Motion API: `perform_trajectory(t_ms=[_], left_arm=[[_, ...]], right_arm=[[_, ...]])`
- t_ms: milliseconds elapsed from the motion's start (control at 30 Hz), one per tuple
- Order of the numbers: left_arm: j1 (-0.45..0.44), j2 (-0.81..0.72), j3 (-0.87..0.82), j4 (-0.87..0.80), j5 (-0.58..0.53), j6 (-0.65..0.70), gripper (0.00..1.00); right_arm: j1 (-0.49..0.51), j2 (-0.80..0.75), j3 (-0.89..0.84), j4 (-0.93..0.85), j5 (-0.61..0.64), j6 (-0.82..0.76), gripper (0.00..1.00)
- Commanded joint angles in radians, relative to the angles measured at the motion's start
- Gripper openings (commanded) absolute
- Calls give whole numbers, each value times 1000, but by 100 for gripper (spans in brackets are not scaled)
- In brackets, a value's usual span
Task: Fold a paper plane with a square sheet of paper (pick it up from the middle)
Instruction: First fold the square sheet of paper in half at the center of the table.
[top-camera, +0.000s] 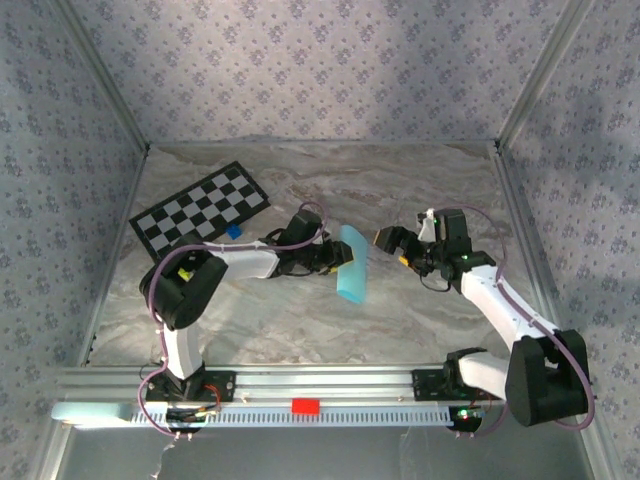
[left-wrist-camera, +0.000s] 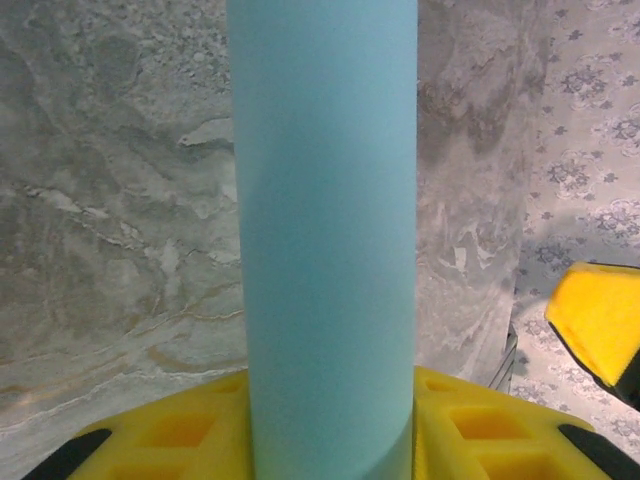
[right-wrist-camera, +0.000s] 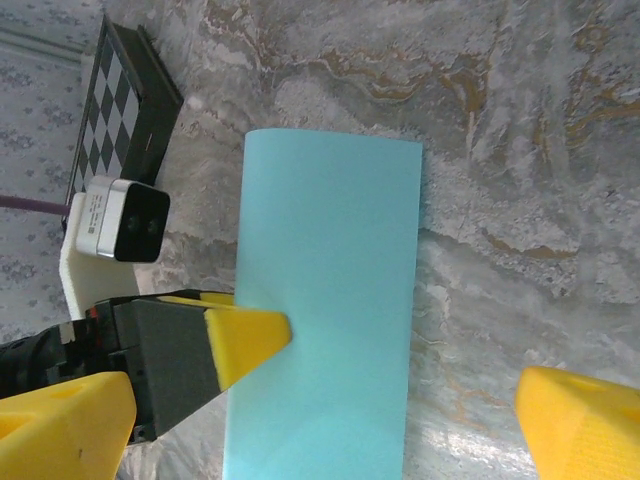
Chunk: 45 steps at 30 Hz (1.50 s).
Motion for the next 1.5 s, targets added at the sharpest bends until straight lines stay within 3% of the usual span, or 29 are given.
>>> perform_trajectory(t_ms=[0,567,1033,1467], left_arm=[[-10,10,-8,36,-27,-6,38],[-53,28,4,-128,-168,64,39],[-76,-15,43,-291,-313,128,58],[-77,-41,56,-349,-355,173,56]], right_arm=[[3,15,-3,13,-35,-18,99],[26,68,-4,11,-23,-15,99],[40,75,-3,2,-1,-13,99],[44,91,-8,-3,-1,-19,99]])
